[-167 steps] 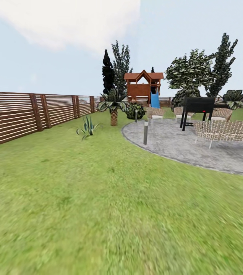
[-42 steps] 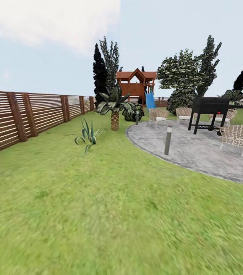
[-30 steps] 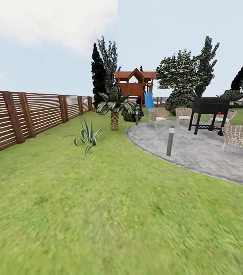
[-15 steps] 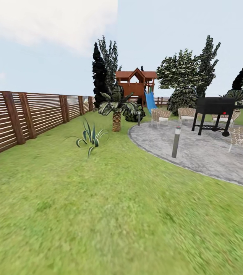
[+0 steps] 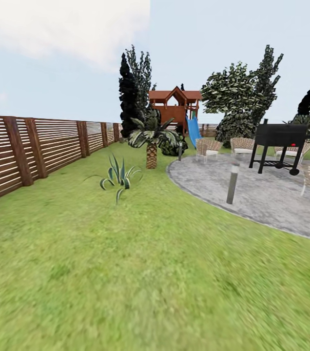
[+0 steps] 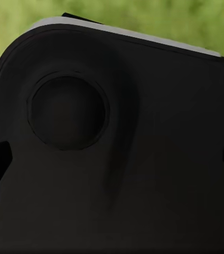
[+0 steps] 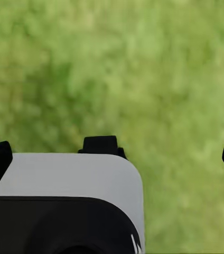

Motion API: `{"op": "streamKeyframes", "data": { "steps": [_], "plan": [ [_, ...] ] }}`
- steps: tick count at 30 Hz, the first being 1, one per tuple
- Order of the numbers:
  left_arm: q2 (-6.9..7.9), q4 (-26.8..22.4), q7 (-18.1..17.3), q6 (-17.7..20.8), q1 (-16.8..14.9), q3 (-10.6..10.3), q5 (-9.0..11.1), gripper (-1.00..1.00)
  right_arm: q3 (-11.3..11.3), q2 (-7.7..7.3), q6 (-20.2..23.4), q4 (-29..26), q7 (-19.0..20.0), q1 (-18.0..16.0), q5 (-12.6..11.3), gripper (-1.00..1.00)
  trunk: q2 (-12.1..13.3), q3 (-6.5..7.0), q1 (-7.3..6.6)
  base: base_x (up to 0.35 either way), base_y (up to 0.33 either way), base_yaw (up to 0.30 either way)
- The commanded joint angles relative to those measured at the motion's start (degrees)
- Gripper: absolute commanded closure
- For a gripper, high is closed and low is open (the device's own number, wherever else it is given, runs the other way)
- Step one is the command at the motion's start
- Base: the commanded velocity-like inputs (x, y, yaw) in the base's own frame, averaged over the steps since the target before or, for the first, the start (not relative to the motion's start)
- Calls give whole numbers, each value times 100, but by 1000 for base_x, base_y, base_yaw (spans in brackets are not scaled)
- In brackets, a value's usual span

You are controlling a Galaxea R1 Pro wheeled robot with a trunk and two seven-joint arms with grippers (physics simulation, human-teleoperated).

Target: Take the three Easter eggs out of the wicker basket on the lawn in the garden, then place them on the lawn next to a single tree (choose any tree) so that all three eggs are next to the same tree and none are left in the basket.

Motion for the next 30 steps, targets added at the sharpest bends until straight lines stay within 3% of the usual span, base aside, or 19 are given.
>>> {"op": "streamKeyframes", "data": {
  "steps": [1,30],
  "plan": [
    [-1,-8,-31,-1,3,20,60,-100,-29,1,-22,6,4,-3,5,-100,-2,-5,2,250,263,0],
    [-1,-8,-32,-5,3,20,60,-100,-28,1,-22,6,4,-1,5,-100,-2,-5,2,250,263,0]
  ]
}}
